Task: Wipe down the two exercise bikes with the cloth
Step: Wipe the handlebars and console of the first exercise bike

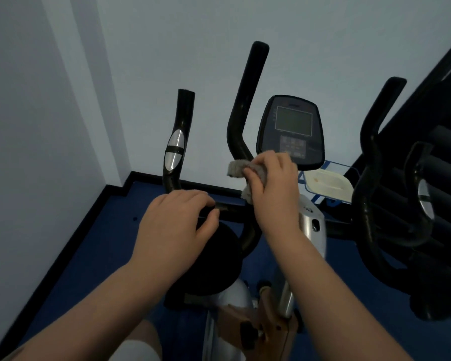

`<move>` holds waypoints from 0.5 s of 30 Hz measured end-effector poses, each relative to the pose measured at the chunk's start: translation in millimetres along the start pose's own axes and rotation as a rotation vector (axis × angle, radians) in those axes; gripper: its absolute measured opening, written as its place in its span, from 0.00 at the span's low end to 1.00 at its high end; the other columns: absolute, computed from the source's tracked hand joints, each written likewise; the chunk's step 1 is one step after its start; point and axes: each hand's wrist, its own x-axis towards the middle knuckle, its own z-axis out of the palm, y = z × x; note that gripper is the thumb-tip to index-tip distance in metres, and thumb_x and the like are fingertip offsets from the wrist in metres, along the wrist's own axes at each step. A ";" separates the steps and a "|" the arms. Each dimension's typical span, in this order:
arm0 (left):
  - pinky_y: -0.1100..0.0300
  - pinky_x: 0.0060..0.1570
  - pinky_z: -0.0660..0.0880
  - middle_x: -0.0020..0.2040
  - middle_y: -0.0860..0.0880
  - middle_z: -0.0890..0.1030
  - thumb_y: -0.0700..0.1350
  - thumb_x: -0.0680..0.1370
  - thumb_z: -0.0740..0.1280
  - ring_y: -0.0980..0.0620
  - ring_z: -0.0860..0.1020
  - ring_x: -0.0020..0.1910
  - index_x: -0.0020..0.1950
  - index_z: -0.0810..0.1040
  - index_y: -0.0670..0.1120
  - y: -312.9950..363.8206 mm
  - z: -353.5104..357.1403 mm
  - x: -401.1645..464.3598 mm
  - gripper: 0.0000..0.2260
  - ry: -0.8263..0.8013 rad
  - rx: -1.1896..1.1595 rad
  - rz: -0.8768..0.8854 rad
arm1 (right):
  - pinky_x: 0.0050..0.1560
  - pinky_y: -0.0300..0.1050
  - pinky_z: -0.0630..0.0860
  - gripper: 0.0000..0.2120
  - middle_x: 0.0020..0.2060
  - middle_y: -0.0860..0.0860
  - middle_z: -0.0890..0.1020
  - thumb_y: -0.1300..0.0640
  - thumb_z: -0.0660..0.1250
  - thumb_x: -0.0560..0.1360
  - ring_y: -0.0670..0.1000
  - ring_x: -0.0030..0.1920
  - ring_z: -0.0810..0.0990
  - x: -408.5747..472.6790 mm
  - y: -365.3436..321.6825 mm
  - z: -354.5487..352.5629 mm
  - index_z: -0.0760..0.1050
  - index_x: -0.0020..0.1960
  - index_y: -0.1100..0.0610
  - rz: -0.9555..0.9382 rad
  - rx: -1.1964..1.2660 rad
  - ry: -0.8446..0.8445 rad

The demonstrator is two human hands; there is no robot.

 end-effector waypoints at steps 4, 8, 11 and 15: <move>0.51 0.54 0.75 0.50 0.55 0.83 0.50 0.76 0.65 0.53 0.80 0.50 0.51 0.83 0.49 -0.7 -0.1 -0.9 0.10 -0.006 -0.008 -0.013 | 0.48 0.30 0.66 0.10 0.47 0.43 0.69 0.58 0.70 0.74 0.46 0.51 0.70 -34.2 7.0 -12.0 0.71 0.44 0.46 -0.017 0.094 -0.012; 0.51 0.53 0.75 0.50 0.55 0.83 0.51 0.76 0.63 0.52 0.80 0.50 0.50 0.83 0.49 -1.2 -0.3 0.1 0.11 -0.001 0.004 -0.008 | 0.48 0.42 0.65 0.04 0.49 0.49 0.71 0.57 0.68 0.76 0.52 0.52 0.68 15.7 -2.1 -1.6 0.74 0.48 0.57 -0.070 -0.060 -0.071; 0.49 0.53 0.75 0.50 0.54 0.83 0.52 0.76 0.62 0.52 0.79 0.51 0.51 0.82 0.49 -1.4 -0.2 0.5 0.12 -0.012 -0.006 -0.005 | 0.49 0.42 0.64 0.05 0.49 0.52 0.72 0.57 0.68 0.77 0.53 0.52 0.68 30.6 -7.2 5.0 0.74 0.49 0.58 -0.069 -0.043 -0.063; 0.48 0.52 0.76 0.49 0.54 0.83 0.51 0.76 0.63 0.52 0.79 0.50 0.50 0.82 0.48 -1.9 1.1 -2.4 0.11 -0.006 -0.030 -0.004 | 0.50 0.39 0.69 0.06 0.48 0.46 0.69 0.57 0.68 0.75 0.49 0.53 0.71 -29.0 3.6 -8.2 0.71 0.46 0.49 0.001 0.111 -0.050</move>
